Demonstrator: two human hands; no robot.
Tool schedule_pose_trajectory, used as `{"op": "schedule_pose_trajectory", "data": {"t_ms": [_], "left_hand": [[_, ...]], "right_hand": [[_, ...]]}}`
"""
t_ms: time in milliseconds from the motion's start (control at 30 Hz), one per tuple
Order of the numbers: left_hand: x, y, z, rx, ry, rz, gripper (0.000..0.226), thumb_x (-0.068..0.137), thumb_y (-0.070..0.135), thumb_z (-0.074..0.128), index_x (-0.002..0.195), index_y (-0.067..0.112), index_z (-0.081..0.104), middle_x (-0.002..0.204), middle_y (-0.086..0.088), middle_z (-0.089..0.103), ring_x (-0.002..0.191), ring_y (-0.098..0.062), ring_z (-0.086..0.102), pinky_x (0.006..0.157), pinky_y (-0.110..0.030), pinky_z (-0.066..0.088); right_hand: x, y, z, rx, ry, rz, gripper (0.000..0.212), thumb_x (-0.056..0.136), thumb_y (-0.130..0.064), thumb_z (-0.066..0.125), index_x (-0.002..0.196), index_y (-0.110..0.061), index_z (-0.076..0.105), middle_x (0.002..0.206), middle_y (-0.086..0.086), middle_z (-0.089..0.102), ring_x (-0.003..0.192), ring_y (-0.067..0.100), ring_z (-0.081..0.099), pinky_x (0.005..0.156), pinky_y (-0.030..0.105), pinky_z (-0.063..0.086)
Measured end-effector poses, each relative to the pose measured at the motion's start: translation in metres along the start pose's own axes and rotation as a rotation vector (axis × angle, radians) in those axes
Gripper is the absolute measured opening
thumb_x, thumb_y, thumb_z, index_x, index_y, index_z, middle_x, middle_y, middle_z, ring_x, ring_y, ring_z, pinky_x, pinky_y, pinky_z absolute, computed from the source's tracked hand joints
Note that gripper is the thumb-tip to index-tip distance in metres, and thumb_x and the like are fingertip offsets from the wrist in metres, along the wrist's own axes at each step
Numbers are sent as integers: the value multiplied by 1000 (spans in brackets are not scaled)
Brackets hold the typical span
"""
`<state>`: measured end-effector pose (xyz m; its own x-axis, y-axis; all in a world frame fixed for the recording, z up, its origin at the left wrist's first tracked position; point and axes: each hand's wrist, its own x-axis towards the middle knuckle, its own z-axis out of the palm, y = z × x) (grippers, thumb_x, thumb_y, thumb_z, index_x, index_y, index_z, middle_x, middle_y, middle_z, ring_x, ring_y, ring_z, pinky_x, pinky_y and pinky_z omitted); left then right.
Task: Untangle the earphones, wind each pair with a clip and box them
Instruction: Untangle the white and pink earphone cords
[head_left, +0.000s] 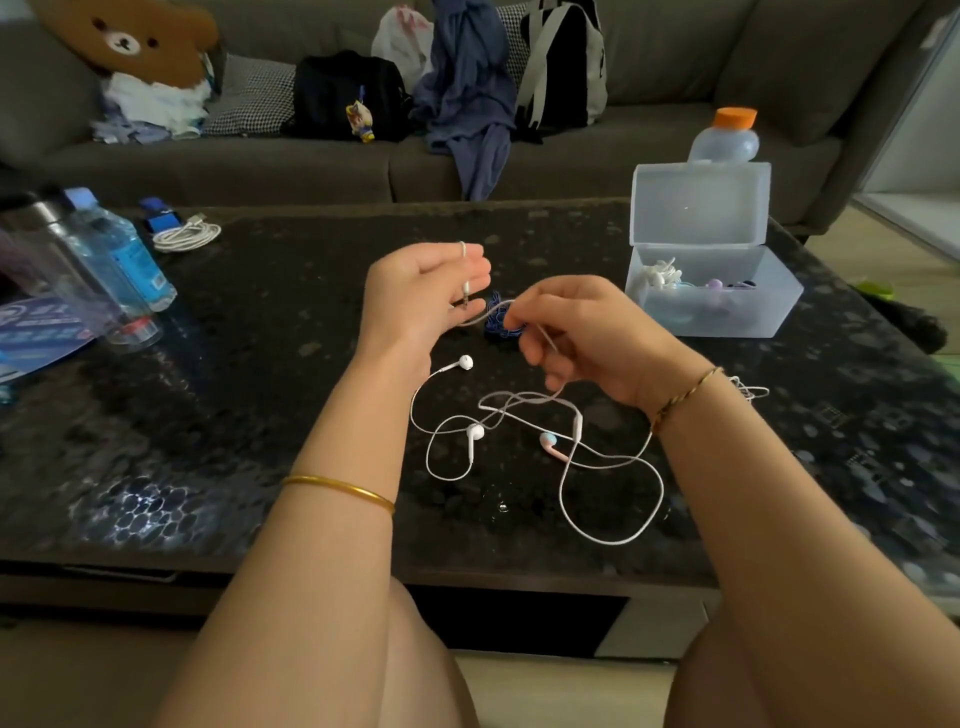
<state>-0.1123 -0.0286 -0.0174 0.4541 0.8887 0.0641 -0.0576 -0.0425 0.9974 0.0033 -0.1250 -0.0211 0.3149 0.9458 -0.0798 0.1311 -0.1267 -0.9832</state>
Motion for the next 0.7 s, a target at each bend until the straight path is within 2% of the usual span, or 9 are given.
{"op": "schedule_pose_trajectory", "data": {"t_ms": [100, 167, 300, 367, 433, 600, 700], "left_hand": [[0, 2, -4, -39, 48, -24, 14, 91, 9, 61, 102, 15, 68, 98, -3, 73, 91, -10, 71, 72, -24, 57], [1, 2, -5, -77, 54, -60, 14, 92, 13, 59, 104, 15, 67, 98, 0, 74, 91, -8, 71, 65, -20, 53], [3, 6, -7, -337, 5, -252, 11, 95, 12, 51, 97, 13, 62, 88, 0, 76, 79, -9, 72, 49, -16, 34], [3, 7, -9, -482, -7, -289, 14, 96, 10, 46, 94, 12, 60, 84, 0, 76, 72, -8, 71, 44, -15, 29], [4, 6, -11, -481, 6, -254, 13, 97, 10, 47, 96, 12, 60, 88, -1, 76, 78, -8, 72, 46, -15, 30], [10, -2, -12, -293, 121, -179, 9, 92, 16, 62, 100, 19, 65, 101, 3, 74, 92, -6, 71, 63, -20, 37], [9, -1, -10, -445, 64, -224, 17, 95, 16, 57, 110, 19, 62, 101, 5, 73, 91, -4, 70, 60, -18, 36]], "right_hand": [[1, 1, -4, -39, 74, 19, 17, 93, -13, 51, 80, -9, 62, 54, 3, 46, 38, 9, 32, 39, 20, 33], [1, 1, -6, -56, 58, 37, 15, 90, -12, 53, 78, -9, 62, 52, 3, 41, 40, 9, 31, 37, 19, 26], [4, 7, -1, -250, 58, 135, 11, 87, -9, 56, 85, -4, 66, 52, 4, 39, 42, 12, 28, 37, 20, 23], [5, 11, 2, -317, 77, 173, 11, 87, -8, 56, 88, -3, 66, 53, 5, 39, 40, 11, 29, 38, 20, 24], [4, 11, 3, -290, 54, 168, 10, 87, -8, 56, 84, -4, 66, 52, 4, 38, 40, 11, 28, 38, 20, 22], [0, 3, -1, -197, -75, 96, 12, 85, -11, 58, 77, -6, 65, 50, 1, 35, 46, 12, 26, 39, 21, 19], [-1, 3, 1, -244, -138, 123, 12, 86, -10, 57, 78, -5, 65, 49, 0, 34, 44, 10, 26, 39, 21, 18]]}}
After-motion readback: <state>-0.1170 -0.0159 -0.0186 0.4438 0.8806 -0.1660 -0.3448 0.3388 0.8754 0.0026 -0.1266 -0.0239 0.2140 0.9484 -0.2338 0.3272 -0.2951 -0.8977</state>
